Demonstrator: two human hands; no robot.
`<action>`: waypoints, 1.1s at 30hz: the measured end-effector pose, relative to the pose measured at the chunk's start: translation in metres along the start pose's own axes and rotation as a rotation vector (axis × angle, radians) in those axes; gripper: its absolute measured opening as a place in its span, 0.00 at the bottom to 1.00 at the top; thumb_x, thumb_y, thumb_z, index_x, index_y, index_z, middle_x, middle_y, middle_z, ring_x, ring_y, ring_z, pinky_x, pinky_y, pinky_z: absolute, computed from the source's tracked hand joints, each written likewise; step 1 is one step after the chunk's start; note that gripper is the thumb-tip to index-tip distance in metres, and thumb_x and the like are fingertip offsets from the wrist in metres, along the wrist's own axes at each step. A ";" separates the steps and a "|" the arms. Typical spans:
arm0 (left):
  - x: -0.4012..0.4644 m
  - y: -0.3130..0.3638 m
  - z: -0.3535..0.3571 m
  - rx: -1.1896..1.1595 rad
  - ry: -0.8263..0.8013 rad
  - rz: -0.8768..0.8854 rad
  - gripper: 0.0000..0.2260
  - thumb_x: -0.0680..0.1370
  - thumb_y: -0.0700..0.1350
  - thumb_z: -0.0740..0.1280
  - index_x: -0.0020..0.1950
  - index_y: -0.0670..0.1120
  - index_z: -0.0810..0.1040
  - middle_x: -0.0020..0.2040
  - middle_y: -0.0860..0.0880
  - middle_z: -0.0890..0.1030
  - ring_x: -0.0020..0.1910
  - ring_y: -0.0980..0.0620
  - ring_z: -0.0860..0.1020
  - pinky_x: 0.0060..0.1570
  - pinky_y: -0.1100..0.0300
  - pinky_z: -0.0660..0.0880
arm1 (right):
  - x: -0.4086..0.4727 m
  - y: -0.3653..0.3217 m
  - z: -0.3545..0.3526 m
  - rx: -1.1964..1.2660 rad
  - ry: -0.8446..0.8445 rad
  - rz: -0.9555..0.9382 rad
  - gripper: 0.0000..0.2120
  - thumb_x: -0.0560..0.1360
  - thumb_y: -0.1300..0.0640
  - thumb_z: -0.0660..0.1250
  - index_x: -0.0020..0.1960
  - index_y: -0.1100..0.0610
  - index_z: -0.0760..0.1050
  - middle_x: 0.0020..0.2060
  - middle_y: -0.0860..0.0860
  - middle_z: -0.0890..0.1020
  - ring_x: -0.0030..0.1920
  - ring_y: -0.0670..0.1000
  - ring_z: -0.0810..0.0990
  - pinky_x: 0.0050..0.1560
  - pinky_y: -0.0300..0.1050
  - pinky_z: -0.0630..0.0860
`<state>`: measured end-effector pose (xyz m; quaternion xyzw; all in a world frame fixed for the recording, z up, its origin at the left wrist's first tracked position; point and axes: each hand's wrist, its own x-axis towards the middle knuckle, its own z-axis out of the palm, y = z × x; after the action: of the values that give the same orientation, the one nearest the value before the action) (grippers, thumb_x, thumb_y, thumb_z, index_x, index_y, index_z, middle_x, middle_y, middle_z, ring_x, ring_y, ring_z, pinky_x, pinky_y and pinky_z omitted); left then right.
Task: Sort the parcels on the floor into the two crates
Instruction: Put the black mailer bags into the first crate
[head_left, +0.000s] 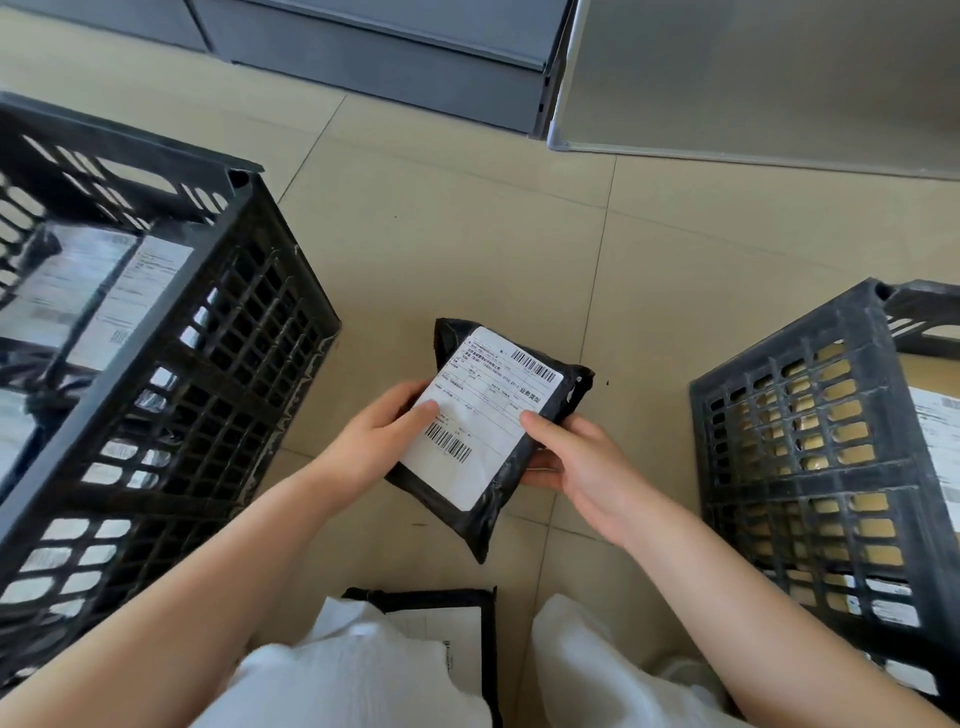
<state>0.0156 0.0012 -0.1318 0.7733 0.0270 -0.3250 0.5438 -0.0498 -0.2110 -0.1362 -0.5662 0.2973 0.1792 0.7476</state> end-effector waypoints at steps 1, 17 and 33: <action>-0.003 0.004 -0.004 -0.017 0.001 -0.002 0.10 0.82 0.53 0.62 0.62 0.61 0.76 0.54 0.60 0.83 0.51 0.64 0.81 0.49 0.65 0.75 | -0.001 -0.008 0.006 0.002 -0.007 -0.008 0.10 0.81 0.57 0.66 0.61 0.59 0.77 0.50 0.54 0.86 0.45 0.52 0.85 0.49 0.50 0.83; -0.043 0.058 -0.101 -0.187 0.239 0.115 0.13 0.78 0.52 0.70 0.61 0.55 0.78 0.50 0.53 0.86 0.50 0.52 0.85 0.56 0.50 0.79 | 0.003 -0.103 0.117 -0.162 -0.219 -0.113 0.12 0.83 0.54 0.62 0.60 0.60 0.77 0.47 0.54 0.84 0.39 0.50 0.83 0.44 0.44 0.83; -0.095 0.015 -0.292 -0.282 0.557 0.013 0.25 0.68 0.56 0.73 0.64 0.55 0.78 0.52 0.48 0.86 0.48 0.50 0.85 0.39 0.57 0.82 | 0.012 -0.097 0.266 -1.016 -0.401 -0.710 0.25 0.80 0.58 0.59 0.77 0.50 0.65 0.77 0.48 0.64 0.75 0.52 0.64 0.76 0.51 0.60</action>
<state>0.0847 0.2755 -0.0108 0.7496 0.2147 -0.0900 0.6196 0.0817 0.0137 -0.0237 -0.8685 -0.1749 0.1419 0.4416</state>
